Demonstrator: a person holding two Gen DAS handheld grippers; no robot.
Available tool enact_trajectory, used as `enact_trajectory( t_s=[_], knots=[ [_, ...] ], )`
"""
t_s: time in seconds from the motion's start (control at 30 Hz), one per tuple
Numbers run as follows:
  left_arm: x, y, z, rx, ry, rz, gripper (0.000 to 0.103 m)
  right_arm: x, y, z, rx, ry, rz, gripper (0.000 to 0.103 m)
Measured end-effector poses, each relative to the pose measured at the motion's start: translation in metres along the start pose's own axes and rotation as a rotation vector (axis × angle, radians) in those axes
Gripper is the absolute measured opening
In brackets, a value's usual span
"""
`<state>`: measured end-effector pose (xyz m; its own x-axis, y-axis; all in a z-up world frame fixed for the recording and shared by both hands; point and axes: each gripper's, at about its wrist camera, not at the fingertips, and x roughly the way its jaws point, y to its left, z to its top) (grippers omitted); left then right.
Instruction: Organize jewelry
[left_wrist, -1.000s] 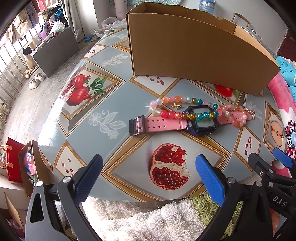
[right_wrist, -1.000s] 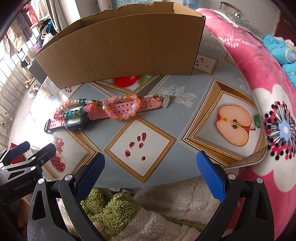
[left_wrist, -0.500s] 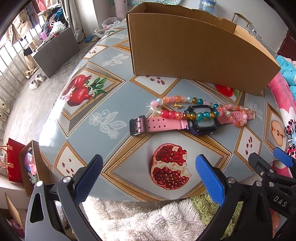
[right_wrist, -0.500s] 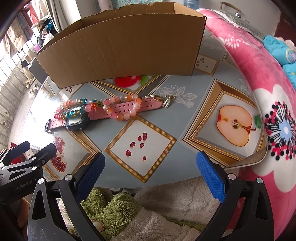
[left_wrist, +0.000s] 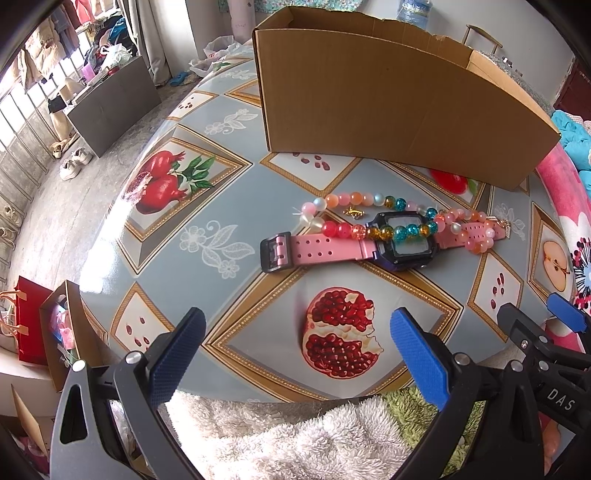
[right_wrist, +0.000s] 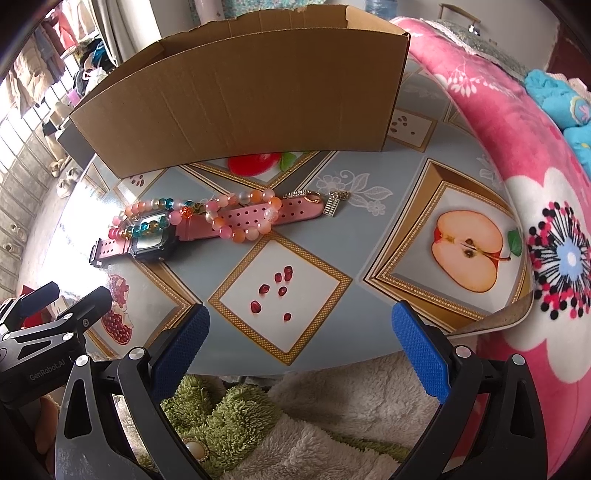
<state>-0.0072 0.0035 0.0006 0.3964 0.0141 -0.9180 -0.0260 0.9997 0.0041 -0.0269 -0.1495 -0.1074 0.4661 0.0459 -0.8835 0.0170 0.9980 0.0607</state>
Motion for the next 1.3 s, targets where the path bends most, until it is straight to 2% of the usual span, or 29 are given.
enact_trajectory(
  t_s=[0.83,1.03,1.17,1.3],
  knots=[
    [0.003,0.002,0.006,-0.016,0.004,-0.009,0.098,-0.005,-0.003,0.006,0.006,-0.025,-0.012,0.095],
    [0.012,0.012,0.016,-0.013,-0.019,-0.026,0.098,-0.006,-0.001,0.016,-0.023,-0.068,-0.011,0.095],
    [0.015,0.031,0.025,-0.022,-0.078,-0.096,0.098,-0.013,0.007,0.024,-0.095,-0.147,-0.009,0.095],
    [0.018,0.055,0.029,-0.061,-0.158,-0.3,0.098,-0.016,0.021,0.034,-0.2,-0.184,0.057,0.095]
  ],
)
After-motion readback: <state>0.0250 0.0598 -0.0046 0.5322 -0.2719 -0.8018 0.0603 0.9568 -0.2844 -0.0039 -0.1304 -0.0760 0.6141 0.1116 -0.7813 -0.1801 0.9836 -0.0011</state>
